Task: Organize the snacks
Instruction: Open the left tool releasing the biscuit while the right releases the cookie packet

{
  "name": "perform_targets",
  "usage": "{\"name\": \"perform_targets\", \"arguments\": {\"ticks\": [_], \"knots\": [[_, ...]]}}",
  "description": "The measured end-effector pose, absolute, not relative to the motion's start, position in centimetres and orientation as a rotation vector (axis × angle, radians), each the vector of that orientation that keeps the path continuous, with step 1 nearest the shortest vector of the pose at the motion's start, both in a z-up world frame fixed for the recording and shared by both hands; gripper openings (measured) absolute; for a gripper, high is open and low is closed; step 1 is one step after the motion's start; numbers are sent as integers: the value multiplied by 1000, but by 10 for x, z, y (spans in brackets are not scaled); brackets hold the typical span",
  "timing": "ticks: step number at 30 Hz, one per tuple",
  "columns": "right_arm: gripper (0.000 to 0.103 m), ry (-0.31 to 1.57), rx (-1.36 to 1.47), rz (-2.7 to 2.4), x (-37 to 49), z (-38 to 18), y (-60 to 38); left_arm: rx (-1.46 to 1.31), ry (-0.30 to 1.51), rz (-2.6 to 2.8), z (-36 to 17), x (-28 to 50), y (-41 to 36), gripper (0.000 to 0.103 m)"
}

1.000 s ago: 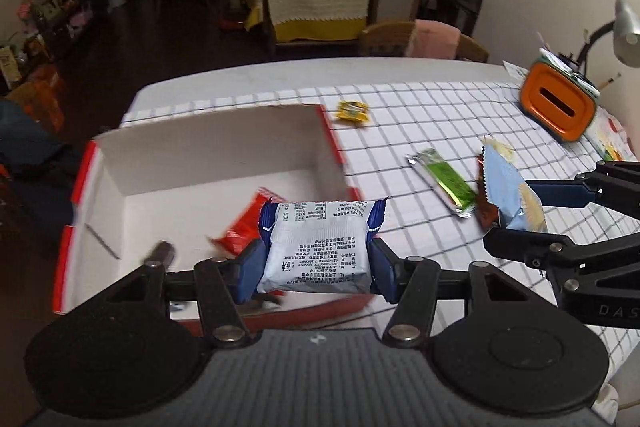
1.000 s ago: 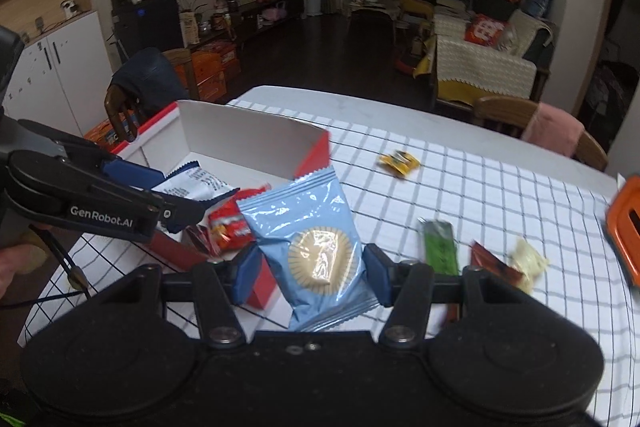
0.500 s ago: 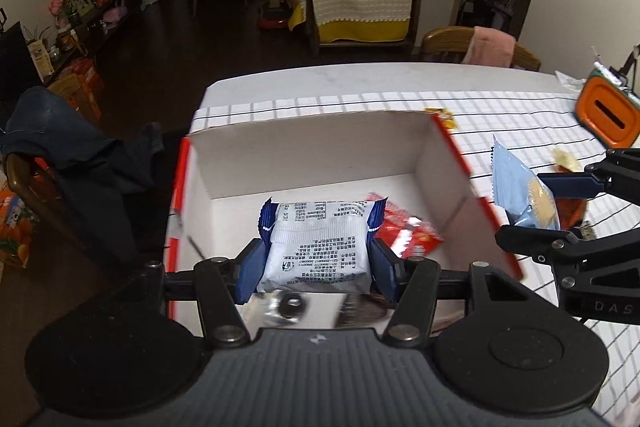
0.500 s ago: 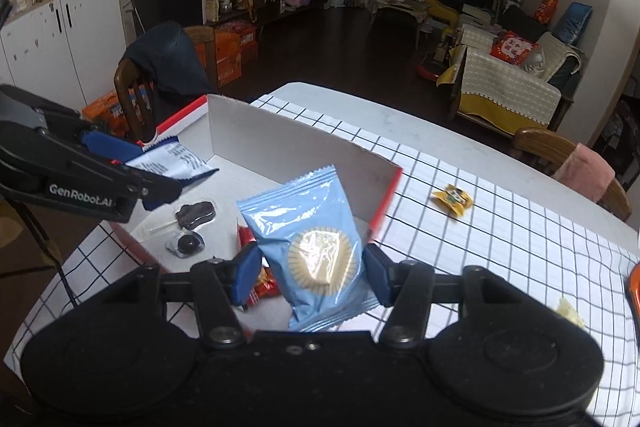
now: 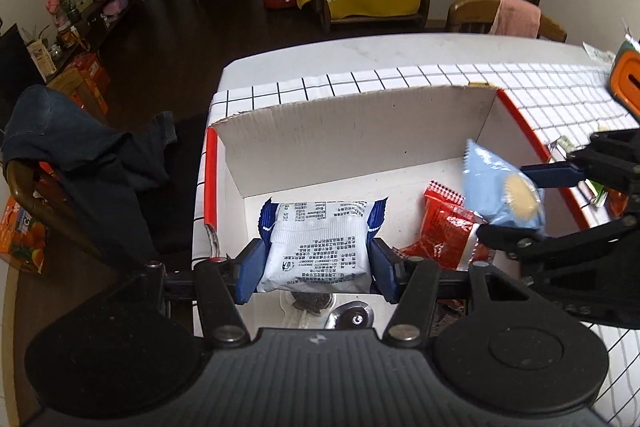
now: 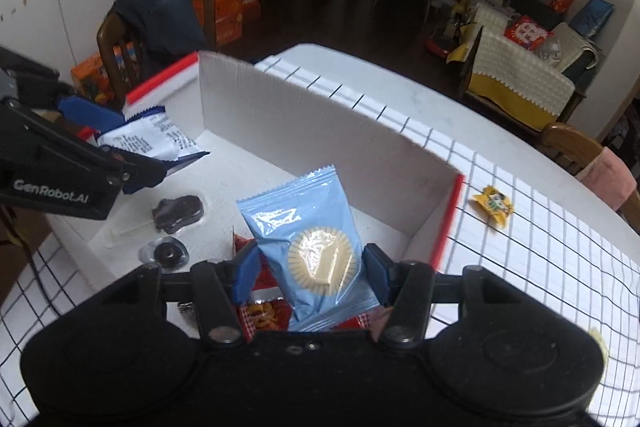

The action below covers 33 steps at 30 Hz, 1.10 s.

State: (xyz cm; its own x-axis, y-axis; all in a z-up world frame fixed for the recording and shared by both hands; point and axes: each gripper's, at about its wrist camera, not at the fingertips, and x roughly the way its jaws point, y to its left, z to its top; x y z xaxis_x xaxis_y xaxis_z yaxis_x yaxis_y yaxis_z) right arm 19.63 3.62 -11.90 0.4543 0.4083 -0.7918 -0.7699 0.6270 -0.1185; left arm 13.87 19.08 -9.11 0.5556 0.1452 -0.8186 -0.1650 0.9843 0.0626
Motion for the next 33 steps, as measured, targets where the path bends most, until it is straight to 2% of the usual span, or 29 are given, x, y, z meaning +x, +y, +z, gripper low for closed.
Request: {"name": "perform_targets", "arguments": {"ticks": [18, 21, 24, 30, 33], "knots": [[55, 894, -622, 778, 208, -160, 64, 81, 1176, 153, -139, 170, 178, 57], [57, 900, -624, 786, 209, -159, 64, 58, 1180, 145, -142, 170, 180, 57], [63, 895, -616, 790, 210, -157, 63, 48, 1175, 147, -141, 169, 182, 58], [64, 885, -543, 800, 209, -143, 53, 10, 1135, 146, -130, 161, 186, 58], [68, 871, -515, 808, 203, -134, 46, -16, 1114, 147, -124, 155, 188, 58]]}}
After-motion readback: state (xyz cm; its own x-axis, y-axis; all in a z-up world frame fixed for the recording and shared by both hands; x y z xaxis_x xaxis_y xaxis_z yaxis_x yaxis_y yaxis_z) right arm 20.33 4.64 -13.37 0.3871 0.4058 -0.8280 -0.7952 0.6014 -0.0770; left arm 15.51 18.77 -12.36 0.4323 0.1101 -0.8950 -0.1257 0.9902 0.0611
